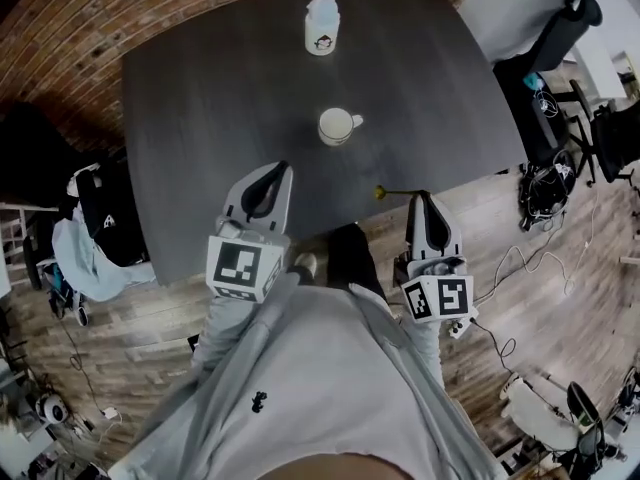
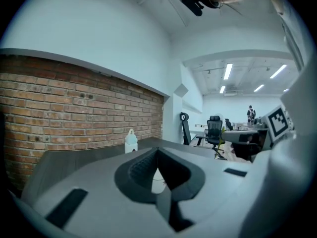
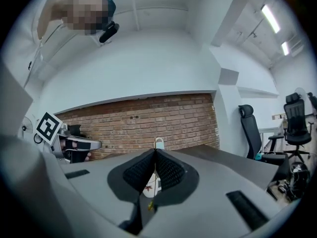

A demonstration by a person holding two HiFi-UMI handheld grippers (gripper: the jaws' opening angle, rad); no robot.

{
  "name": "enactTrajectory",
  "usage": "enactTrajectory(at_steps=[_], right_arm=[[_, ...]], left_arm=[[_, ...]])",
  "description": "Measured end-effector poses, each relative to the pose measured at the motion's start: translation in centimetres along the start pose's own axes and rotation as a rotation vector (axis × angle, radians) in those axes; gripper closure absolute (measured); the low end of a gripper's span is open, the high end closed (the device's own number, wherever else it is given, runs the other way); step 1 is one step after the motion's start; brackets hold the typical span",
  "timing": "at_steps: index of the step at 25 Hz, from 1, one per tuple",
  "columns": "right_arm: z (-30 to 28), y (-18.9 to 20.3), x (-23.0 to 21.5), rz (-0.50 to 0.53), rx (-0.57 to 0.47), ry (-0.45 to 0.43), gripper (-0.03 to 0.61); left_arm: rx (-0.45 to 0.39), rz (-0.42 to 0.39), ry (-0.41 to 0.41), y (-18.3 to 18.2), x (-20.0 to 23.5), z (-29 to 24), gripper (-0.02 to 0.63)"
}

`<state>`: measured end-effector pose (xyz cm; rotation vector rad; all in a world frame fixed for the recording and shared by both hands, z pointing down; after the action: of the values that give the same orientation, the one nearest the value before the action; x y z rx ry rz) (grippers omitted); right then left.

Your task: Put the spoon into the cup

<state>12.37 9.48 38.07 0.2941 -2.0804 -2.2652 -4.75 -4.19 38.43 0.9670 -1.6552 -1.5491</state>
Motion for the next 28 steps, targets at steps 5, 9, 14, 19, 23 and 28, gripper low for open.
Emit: enactTrajectory(at_steps=[5, 9, 14, 19, 23, 28], right_arm=[[-6.2, -0.7, -2.5, -0.001, 0.005, -0.094, 0.558], [-10.9, -1.0, -3.7, -0.010, 0.023, -0.202, 0.558], [-15.6, -1.2, -3.9, -0.020, 0.032, -0.341, 0.558], [-18.4, -0.9, -4.3, -0.050, 0.046, -0.453, 0.558], [-19.8, -0.7, -4.1, -0.065, 0.052, -0.496, 0.558], [-20.6, -1.0, -3.4, -0.083, 0.058, -0.505, 0.558]], left_arm=[[0.000, 0.004, -0.063, -0.9, 1.7, -5.1, 0.594], [-0.009, 0.010, -0.145, -2.0, 2.9, -8.2, 0.594], [0.003, 0.024, -0.254, -2.0, 4.1, -9.9, 0.594], [0.020, 0.018, -0.352, -1.7, 4.5, -10.6, 0.594], [0.037, 0.025, -0.395, -1.3, 5.0, -10.6, 0.594], [0.040, 0.021, -0.390, -2.0, 5.5, -10.4, 0.594]])
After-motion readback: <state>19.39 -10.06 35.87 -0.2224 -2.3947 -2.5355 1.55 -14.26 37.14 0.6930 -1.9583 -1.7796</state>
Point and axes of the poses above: the fingertips, and each gripper's own axes: z backward along the fingers, x to its left, y out of its underside, the point moved 1 cm from there along z, backward along the fingers, and after that the axes turned 7 degrees about -x, right-handed, at the moved point
